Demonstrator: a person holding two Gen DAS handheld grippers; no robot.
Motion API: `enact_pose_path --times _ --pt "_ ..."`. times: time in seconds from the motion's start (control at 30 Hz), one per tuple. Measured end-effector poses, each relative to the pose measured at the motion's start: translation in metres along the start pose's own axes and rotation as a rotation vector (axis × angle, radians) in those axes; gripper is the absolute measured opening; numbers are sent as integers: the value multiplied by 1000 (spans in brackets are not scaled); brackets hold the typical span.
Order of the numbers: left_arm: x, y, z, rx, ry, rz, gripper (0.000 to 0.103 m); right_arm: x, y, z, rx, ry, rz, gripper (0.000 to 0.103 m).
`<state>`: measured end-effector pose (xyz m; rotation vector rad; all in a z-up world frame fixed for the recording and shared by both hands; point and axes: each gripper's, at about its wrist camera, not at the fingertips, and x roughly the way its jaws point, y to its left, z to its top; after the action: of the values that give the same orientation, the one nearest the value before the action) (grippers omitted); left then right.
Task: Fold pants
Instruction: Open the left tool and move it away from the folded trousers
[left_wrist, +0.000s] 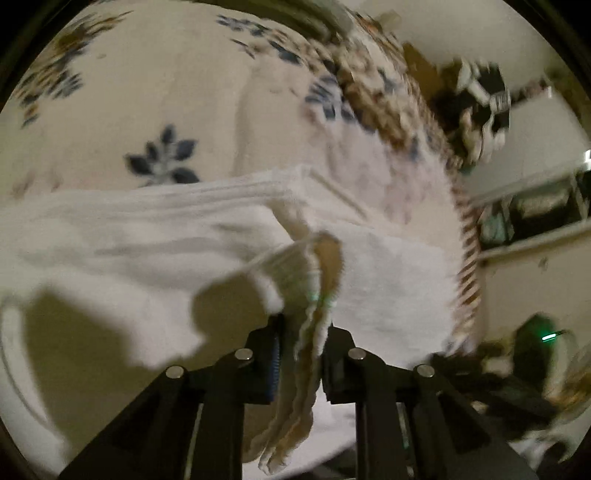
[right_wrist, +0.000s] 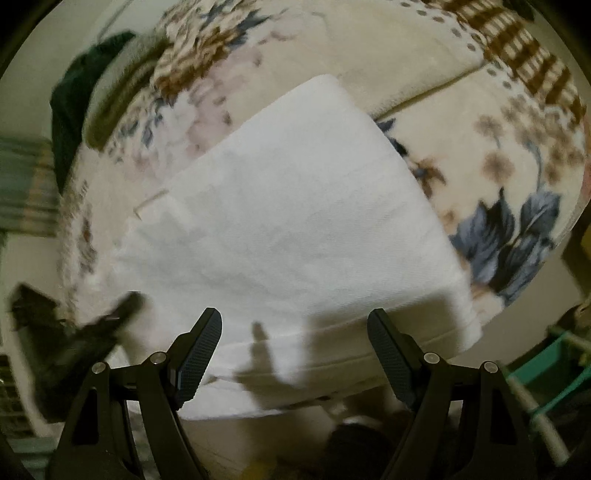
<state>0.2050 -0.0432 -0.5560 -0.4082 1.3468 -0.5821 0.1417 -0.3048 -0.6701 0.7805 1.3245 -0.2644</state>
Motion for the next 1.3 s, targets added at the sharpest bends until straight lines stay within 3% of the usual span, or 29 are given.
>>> enact_pose_path --times 0.07,0.17,0.33,0.43,0.47,0.5,0.53,0.57,0.7,0.9,0.97,1.07,1.1,1.13,1.17,1.3 --pt "-11 12 -6 -116 1 -58 14 4 8 2 -65 31 -75 84" --pt "-10 21 -12 -203 26 -85 14 10 22 2 -159 57 -142 94" --pt "25 35 -5 -136 79 64 22 24 43 -2 -271 64 -262 103" --pt "26 33 0 -92 54 133 37 24 50 -1 -268 47 -264 103" --pt "19 27 0 -67 4 177 57 23 51 -1 -263 38 -254 103" --pt "13 23 -2 -48 -26 205 88 22 53 -2 -256 29 -245 103" --pt "4 19 -5 -38 -52 218 97 20 55 -1 -249 19 -236 103" --pt "-4 17 -8 -40 -78 217 98 18 56 -1 -244 7 -225 103" --pt "-51 26 -31 -121 -195 267 98 5 66 -3 -254 -11 -206 103" --pt "-124 116 -86 -495 -343 378 98 -9 95 -4 -281 5 -200 103" --pt "-129 149 -102 -613 -339 363 98 -11 105 -3 -280 13 -211 103" --pt "-123 195 -123 -790 -359 269 96 -4 120 -4 -262 44 -215 103" --pt "-123 205 -127 -811 -394 235 74 0 119 -8 -256 51 -213 103" --pt "-125 211 -129 -804 -445 205 43 6 124 -10 -249 59 -210 103" --pt "-126 212 -127 -786 -460 210 18 9 128 -13 -242 68 -207 103" --pt "-135 193 -119 -635 -496 269 15 27 146 -24 -250 98 -209 103"
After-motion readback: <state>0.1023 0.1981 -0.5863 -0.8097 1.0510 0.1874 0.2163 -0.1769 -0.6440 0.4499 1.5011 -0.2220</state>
